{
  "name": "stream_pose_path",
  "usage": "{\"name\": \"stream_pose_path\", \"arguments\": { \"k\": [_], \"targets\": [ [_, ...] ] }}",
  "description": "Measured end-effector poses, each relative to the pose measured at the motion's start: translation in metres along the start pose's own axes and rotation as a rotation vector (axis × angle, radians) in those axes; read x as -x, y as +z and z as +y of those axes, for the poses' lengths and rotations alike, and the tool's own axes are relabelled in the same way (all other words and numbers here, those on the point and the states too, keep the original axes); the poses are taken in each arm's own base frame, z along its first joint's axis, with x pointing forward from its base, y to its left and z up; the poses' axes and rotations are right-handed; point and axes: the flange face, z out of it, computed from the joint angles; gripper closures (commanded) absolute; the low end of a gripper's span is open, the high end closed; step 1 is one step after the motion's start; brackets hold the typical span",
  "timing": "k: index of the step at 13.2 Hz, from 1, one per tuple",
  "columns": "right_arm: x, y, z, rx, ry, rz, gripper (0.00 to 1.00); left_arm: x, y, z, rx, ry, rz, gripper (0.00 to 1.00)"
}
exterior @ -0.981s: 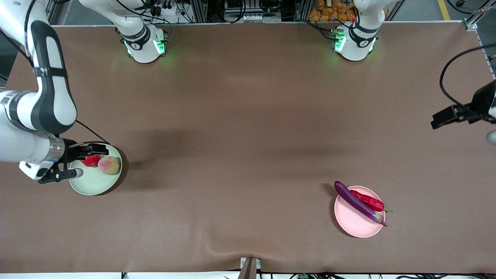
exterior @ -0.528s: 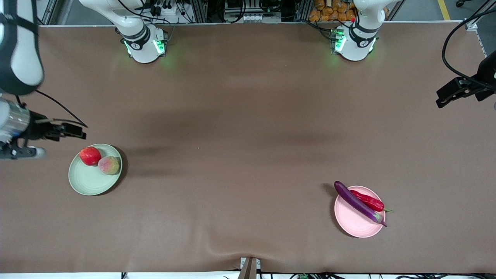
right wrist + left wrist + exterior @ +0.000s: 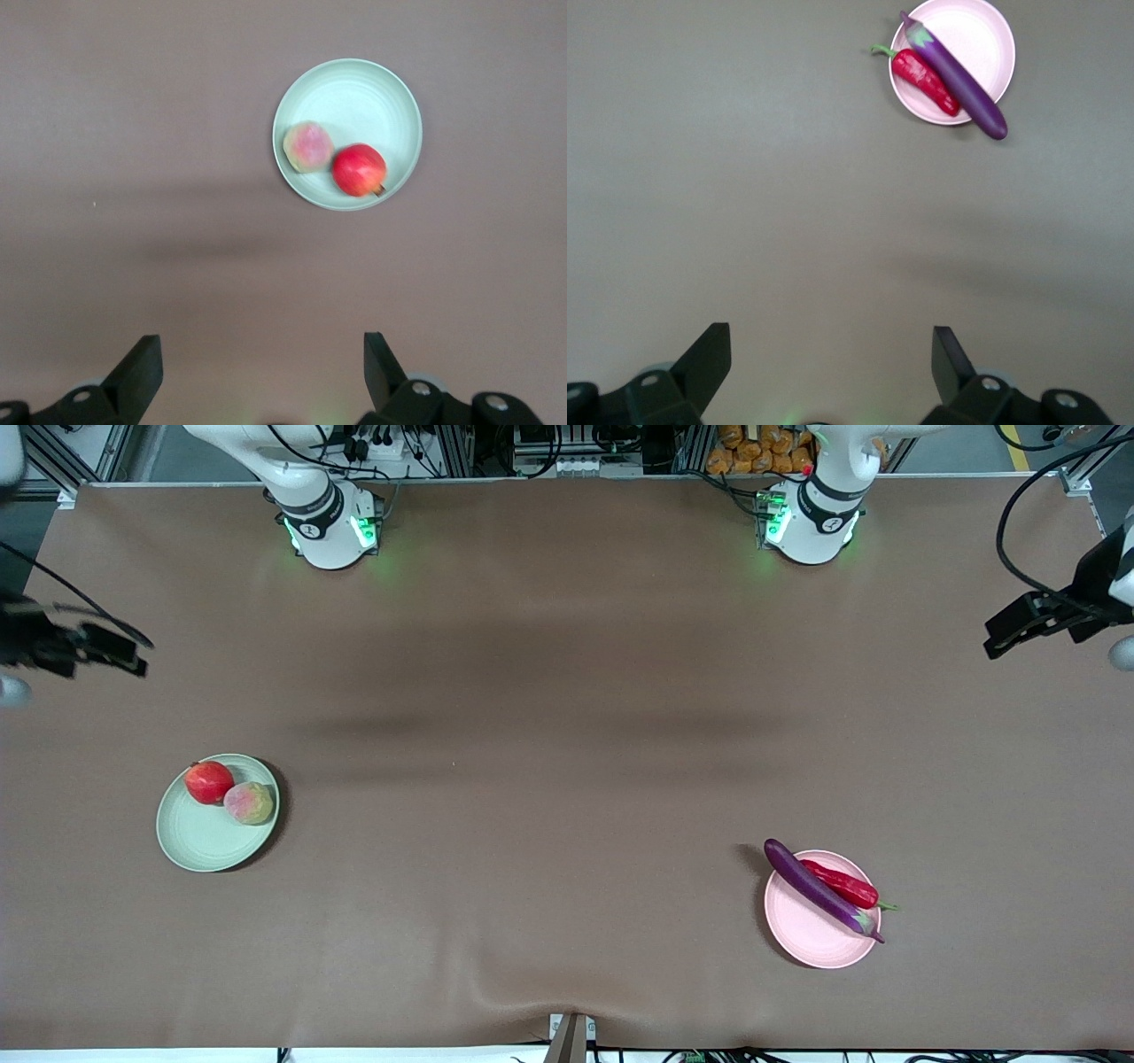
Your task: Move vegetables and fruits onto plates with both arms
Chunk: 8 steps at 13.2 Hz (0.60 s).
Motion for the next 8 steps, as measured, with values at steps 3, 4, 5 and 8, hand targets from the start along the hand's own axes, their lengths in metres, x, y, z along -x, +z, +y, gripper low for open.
{"name": "stream_pose_path", "arguments": {
  "k": [3, 4, 5, 8],
  "targets": [
    [0.013, -0.027, -0.009, 0.017, 0.023, 0.005, 0.0, 0.012, -0.001, -0.001, 0.0, 0.004, 0.0, 0.0],
    [0.013, -0.03, -0.013, 0.03, 0.024, 0.008, 0.0, 0.014, -0.002, 0.001, 0.0, 0.009, 0.002, 0.0],
    [0.013, -0.031, -0.016, 0.036, 0.026, 0.01, 0.0, 0.016, -0.002, 0.003, 0.0, 0.013, 0.002, 0.0],
    [0.011, -0.029, -0.016, 0.046, 0.029, 0.008, 0.0, 0.017, -0.002, 0.007, 0.0, 0.022, 0.001, 0.0]
  ]
}}
